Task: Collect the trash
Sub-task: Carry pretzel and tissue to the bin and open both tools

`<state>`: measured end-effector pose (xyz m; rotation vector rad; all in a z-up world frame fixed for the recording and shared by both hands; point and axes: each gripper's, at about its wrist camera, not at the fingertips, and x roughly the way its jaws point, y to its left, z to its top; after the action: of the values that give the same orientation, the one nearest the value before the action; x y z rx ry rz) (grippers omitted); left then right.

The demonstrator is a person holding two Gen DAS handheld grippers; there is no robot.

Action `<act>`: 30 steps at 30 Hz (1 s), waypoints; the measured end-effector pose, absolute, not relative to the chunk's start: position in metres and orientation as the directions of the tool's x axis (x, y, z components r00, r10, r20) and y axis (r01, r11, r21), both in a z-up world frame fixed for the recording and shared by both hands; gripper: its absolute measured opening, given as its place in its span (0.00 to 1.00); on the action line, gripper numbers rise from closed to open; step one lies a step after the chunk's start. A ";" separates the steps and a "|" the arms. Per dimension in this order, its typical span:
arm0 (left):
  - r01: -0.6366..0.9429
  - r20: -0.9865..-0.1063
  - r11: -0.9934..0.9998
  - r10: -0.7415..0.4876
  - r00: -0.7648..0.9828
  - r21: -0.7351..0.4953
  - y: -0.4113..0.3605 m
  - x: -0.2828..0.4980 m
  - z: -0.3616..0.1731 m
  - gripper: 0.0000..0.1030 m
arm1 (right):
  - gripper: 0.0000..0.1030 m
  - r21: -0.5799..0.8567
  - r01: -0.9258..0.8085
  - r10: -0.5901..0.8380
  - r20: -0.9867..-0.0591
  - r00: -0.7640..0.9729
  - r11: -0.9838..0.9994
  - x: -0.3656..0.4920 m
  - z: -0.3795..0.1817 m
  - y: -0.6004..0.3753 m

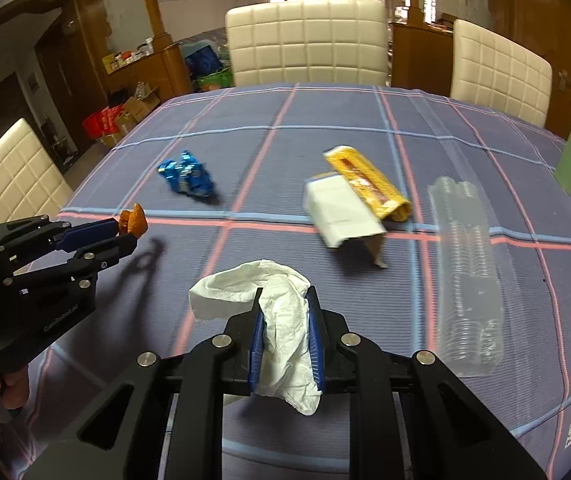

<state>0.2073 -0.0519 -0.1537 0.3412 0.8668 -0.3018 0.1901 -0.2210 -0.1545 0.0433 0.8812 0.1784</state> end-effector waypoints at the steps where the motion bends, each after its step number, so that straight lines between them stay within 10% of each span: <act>1: 0.382 -0.776 0.908 -0.113 0.621 0.173 -0.045 0.203 -0.151 0.24 | 0.18 0.108 -0.153 0.180 -0.762 0.622 0.982 0.189 -0.152 -0.214; 30: 0.014 -0.698 0.991 0.083 0.711 0.132 0.176 0.131 -0.131 0.24 | 0.18 -0.049 -0.539 0.315 -0.766 0.561 0.841 0.172 -0.127 0.036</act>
<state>0.1306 0.1764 -0.1306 0.1314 0.7796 0.0384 0.1722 0.0356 -0.1265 -0.2933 0.8349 0.5116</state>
